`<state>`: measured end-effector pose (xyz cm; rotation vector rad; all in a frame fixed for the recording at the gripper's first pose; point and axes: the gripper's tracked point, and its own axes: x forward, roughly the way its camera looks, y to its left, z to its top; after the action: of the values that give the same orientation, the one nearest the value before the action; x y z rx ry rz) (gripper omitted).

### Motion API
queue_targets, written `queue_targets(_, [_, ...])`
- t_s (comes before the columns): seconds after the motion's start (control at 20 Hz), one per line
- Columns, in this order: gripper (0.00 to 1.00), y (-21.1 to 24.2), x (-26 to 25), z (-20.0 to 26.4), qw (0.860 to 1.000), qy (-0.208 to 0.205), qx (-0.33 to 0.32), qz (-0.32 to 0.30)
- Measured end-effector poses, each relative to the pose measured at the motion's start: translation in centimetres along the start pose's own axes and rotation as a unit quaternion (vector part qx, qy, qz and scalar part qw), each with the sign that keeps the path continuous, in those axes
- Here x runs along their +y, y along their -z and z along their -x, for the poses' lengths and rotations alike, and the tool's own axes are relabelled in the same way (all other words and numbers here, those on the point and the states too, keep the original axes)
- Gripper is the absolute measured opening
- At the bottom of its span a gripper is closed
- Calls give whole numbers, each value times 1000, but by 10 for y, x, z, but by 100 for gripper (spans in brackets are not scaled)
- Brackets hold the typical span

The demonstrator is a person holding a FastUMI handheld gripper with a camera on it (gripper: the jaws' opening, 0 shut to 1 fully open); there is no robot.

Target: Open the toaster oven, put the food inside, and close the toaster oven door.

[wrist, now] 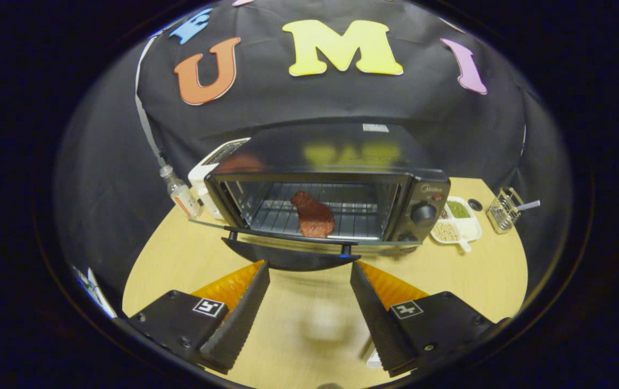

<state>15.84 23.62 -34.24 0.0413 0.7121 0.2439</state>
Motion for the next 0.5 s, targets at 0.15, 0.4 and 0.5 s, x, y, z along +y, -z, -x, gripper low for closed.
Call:
queue_targets(0.15, [96, -33, -3, -13, 1000, 14, -26, 9])
queue_targets(0.4, [93, -51, 0, -19, 999, 14, -39, 10])
queue_targets(0.5, [93, -49, 1, -17, 999, 9, -37, 0])
